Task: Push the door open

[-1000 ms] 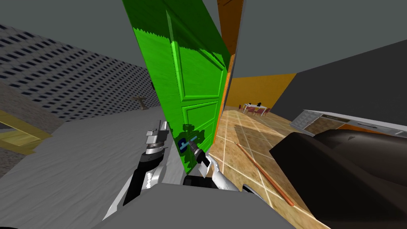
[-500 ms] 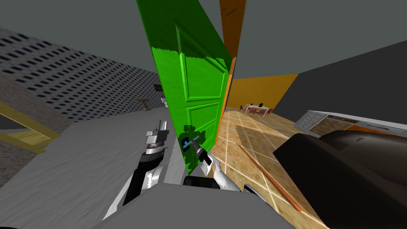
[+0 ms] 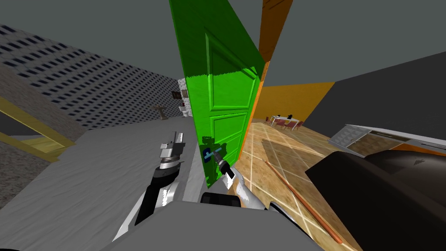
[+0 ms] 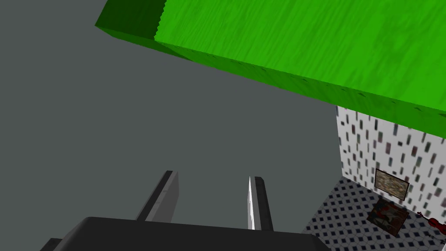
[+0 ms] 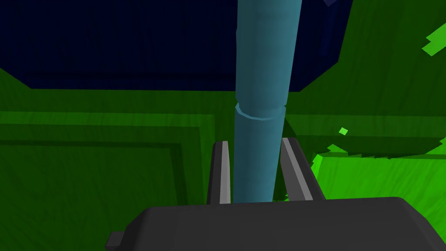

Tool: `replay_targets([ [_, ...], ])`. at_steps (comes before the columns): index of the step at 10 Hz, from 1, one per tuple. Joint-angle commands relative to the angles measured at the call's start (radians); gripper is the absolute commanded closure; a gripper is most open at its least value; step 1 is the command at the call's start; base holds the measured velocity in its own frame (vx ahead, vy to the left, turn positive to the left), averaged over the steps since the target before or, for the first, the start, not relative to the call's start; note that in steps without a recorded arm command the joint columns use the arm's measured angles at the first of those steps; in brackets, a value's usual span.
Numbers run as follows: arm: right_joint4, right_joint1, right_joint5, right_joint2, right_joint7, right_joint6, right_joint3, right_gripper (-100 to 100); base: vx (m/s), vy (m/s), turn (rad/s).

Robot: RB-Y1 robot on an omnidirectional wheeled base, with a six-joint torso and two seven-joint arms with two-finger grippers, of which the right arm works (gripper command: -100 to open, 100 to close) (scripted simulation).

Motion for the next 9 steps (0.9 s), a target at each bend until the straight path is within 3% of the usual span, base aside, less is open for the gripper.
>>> replay_targets([
  [1,0.021,-0.006,0.002,-0.006,0.007,-0.013,-0.037,100,0.032,0.085,0.038],
  [2,0.021,-0.006,0.002,-0.006,0.007,-0.013,-0.037,100,0.013,0.059,0.002],
  [9,0.043,-0.012,0.016,-0.017,0.021,-0.017,-0.149,100,0.032,0.086,0.029],
])
